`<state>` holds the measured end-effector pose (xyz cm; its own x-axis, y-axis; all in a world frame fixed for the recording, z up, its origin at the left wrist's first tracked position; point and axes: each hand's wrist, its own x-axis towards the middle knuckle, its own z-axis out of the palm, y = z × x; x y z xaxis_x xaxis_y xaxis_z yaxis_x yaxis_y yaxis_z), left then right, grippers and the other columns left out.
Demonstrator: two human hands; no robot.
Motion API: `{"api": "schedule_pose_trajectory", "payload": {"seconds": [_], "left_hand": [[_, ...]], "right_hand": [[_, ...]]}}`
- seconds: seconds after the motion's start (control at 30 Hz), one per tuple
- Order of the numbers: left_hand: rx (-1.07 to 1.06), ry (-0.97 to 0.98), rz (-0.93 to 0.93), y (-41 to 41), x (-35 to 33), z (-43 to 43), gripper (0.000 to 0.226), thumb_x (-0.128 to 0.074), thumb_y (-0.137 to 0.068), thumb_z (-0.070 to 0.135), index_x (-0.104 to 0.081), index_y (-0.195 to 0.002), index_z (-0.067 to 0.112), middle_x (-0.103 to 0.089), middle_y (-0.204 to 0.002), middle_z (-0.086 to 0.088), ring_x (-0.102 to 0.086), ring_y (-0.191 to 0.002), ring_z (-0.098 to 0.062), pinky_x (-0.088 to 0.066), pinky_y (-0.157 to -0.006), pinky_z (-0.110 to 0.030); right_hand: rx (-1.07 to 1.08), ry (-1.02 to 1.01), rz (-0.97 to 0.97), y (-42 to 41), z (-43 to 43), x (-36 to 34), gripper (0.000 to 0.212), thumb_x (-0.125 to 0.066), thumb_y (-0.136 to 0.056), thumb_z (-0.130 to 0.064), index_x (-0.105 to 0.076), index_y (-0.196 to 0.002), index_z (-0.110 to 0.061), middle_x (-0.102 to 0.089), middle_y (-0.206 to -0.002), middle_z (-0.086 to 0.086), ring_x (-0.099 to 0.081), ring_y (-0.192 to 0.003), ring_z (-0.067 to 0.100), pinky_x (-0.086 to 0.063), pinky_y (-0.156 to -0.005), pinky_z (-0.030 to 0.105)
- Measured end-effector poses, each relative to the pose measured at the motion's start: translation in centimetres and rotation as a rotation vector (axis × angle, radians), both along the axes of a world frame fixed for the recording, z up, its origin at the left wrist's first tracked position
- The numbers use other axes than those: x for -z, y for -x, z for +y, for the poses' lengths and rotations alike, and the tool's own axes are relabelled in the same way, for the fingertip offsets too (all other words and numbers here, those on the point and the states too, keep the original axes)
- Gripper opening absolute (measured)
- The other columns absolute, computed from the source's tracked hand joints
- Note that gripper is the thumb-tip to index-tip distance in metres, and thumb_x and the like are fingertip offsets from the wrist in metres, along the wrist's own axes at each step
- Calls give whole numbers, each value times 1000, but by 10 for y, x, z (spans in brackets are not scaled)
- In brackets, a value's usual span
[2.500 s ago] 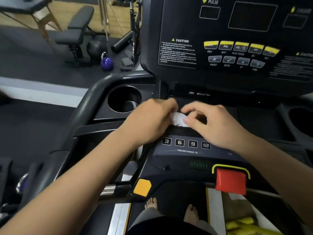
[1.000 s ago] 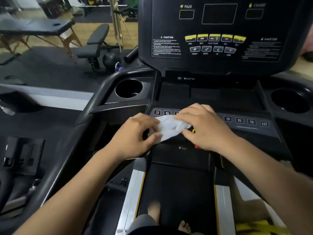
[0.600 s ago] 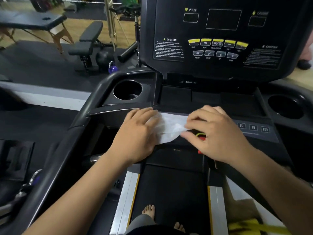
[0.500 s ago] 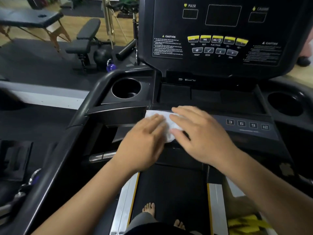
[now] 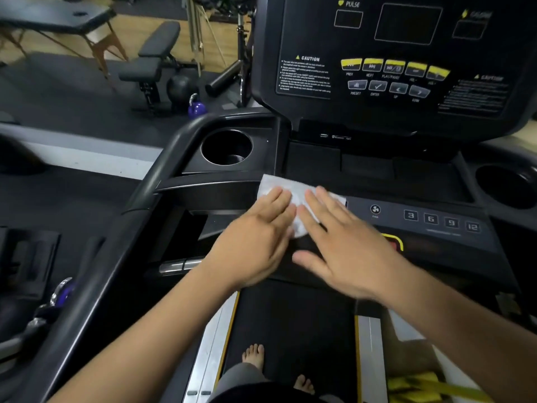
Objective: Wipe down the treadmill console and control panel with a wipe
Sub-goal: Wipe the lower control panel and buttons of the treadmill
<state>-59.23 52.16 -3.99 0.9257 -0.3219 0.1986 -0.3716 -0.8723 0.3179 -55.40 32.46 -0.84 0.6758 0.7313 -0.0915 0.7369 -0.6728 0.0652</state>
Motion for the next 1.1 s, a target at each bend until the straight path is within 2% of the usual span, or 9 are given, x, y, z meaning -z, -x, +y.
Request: {"api": "schedule_pose_trajectory", "payload": {"seconds": [0.13, 0.23, 0.33, 0.4, 0.5, 0.6, 0.73, 1.0, 1.1], "left_hand": [[-32, 224, -3, 30, 0, -3, 41, -41, -99, 29, -69, -115, 5, -58, -138, -10, -41, -141, -26, -47, -105, -38], [-120, 270, -17, -4, -12, -11, 30, -47, -98, 23, -68, -100, 2, -60, -130, -14, -53, -125, -30, -53, -88, -45], [-251, 241, 68, -28, -18, -13, 34, -49, -99, 16, -52, -131, 6, -39, -154, -12, -57, -118, -38, -51, -86, -48], [-245, 191, 48, -16, -10, -12, 34, -50, -98, 13, -50, -132, 12, -34, -156, -9, -58, -116, -37, -53, -81, -46], [-202, 108, -25, 22, 8, -13, 40, -58, -92, 4, -54, -131, 10, -38, -154, -11, -39, -142, -32, -55, -93, -41], [-220, 115, -4, 22, 16, -11, 56, -65, -89, 4, -48, -142, 8, -34, -158, -15, -30, -147, -32, -52, -97, -41], [-229, 119, 56, -13, 2, -12, 69, -54, -96, 12, -21, -155, 10, -4, -165, -18, -18, -151, -32, -42, -106, -36], [-276, 72, 79, 41, 9, -6, 64, -60, -87, 12, -43, -148, 21, -24, -159, -25, -63, -108, -46, -54, -68, -37], [-302, 89, 112, 6, -2, -10, 62, -55, -93, 18, -36, -152, 27, -19, -160, -23, -62, -101, -47, -47, -72, -36]], "right_hand": [[-41, 52, -8, 27, -7, 17, 82, -14, -95, -67, -35, -148, -8, -27, -158, 17, -18, -148, 33, -17, -112, 49], [-32, 14, -2, 4, 5, 10, 86, -11, -93, -68, -27, -150, -6, -12, -162, 15, -1, -150, 30, -2, -117, 42], [14, 14, -25, -13, 12, 6, 87, -2, -89, -70, -1, -155, -12, 12, -163, 9, 21, -148, 23, 17, -111, 32], [7, 7, -23, -3, 10, 7, 87, -2, -91, -70, -1, -155, -12, 8, -163, 11, 16, -149, 26, 10, -115, 37], [-34, -6, -20, 29, 4, 19, 86, -12, -94, -70, -16, -154, -9, -9, -162, 15, -4, -150, 33, -14, -116, 50], [-57, 12, -27, 28, 3, 25, 86, -18, -94, -70, -17, -153, -7, -12, -162, 16, -8, -150, 34, -17, -117, 50], [-9, 23, -49, -6, 17, 10, 90, -11, -91, -70, -13, -154, -7, -4, -163, 14, 5, -150, 29, 5, -116, 39], [-73, 19, -39, 42, 8, 29, 95, -27, -87, -77, -17, -153, -8, -12, -162, 17, -8, -149, 36, -14, -114, 53], [-42, 2, -39, 14, 13, 20, 94, -19, -89, -75, -12, -153, -8, -5, -163, 16, -1, -150, 33, -8, -117, 47]]}}
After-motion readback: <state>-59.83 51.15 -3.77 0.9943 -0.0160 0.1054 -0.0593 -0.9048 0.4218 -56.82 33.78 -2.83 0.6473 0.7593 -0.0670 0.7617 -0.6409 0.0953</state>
